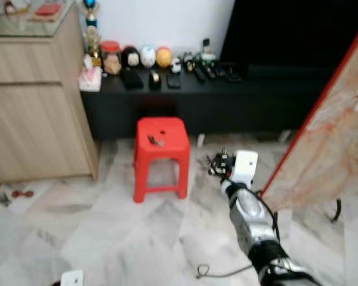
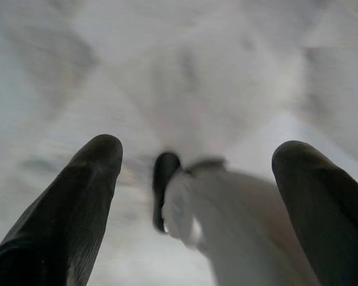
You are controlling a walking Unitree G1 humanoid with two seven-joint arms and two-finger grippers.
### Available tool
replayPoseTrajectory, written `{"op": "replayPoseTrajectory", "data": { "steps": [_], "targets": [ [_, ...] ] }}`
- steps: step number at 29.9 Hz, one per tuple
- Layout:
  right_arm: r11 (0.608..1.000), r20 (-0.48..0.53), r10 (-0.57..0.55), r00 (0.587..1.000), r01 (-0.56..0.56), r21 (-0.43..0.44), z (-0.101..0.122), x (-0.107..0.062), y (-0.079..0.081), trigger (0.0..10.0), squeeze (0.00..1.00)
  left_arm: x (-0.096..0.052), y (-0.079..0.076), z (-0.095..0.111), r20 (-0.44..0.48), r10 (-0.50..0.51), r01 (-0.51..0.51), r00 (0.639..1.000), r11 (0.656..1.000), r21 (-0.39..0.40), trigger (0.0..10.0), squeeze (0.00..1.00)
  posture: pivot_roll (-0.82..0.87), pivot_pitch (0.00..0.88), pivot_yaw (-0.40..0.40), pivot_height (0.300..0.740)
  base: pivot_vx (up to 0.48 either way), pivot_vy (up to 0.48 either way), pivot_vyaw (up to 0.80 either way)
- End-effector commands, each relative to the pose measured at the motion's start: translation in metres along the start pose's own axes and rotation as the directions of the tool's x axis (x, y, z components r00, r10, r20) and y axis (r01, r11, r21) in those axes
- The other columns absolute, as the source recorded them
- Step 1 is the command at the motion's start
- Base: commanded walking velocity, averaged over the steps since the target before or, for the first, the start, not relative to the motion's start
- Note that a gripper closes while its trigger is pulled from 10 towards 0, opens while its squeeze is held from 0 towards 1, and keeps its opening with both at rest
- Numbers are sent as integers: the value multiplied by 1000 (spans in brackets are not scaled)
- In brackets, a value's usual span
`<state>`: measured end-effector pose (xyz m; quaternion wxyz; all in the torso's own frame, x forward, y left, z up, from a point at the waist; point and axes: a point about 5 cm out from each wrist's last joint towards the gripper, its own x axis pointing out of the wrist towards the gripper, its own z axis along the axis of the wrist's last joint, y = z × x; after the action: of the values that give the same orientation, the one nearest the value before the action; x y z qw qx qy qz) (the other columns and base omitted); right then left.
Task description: Hang keys on a hook
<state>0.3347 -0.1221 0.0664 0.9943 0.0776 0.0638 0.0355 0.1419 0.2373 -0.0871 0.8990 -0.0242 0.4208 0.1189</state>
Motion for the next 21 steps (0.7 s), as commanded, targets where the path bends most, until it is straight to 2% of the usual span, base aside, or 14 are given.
{"op": "replayPoseTrajectory", "data": {
  "steps": [1, 21],
  "targets": [
    [1000, 19, -12, 1000, 12, 3, 5, 2, -1, 10000, 0, -2, -1, -8, -23, -12, 12, 1000, 1000, 15, 10000, 0, 45, 0, -122, 740, 0, -412, 0],
    [999, 15, -22, 1000, 23, -24, 5, 2, -6, 10000, 0, -4, -6, -15, -50, -22, 23, 999, 1000, 11, 10000, 0, 36, 0, -118, 740, 0, -412, 0]
  ]
}}
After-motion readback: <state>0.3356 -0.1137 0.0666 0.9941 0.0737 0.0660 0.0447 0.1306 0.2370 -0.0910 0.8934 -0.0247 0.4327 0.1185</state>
